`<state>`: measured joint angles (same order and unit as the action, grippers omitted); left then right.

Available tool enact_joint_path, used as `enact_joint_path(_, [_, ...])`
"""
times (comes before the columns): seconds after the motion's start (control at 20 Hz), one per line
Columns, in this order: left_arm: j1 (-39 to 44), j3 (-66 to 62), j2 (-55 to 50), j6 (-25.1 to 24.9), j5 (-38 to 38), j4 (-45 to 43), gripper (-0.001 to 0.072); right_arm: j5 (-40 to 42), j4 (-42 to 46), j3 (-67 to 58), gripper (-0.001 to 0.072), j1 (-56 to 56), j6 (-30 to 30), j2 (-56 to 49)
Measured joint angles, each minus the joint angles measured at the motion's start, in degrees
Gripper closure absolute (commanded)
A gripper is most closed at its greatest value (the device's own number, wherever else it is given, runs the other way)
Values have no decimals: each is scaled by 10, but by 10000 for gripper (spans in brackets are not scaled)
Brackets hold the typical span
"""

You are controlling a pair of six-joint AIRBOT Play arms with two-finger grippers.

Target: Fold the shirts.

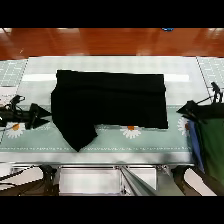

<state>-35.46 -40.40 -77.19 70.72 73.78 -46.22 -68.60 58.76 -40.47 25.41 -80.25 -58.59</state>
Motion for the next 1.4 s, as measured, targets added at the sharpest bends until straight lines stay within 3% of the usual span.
enact_joint_path(0.3, [7,92,16,-32,-22,38,201,19,-48,79,298,4,25,41])
enact_joint_path(0.6, [80,110,18,-25,-44,42,203,28,-71,90,298,4,29,47])
enact_joint_path(0.65, [99,111,18,-20,-50,43,241,31,-76,91,298,4,29,47])
enact_joint_path(0.7, [117,112,18,-17,-60,41,515,33,-78,91,298,4,30,47])
enact_joint_path(0.75, [135,112,18,-15,-80,35,681,37,-78,91,298,4,30,47])
enact_joint_path(1.1, [181,108,19,-13,-101,33,692,49,-26,92,298,4,-6,16])
enact_joint_path(1.4, [186,107,19,-16,-99,32,692,45,-85,92,298,4,22,-81])
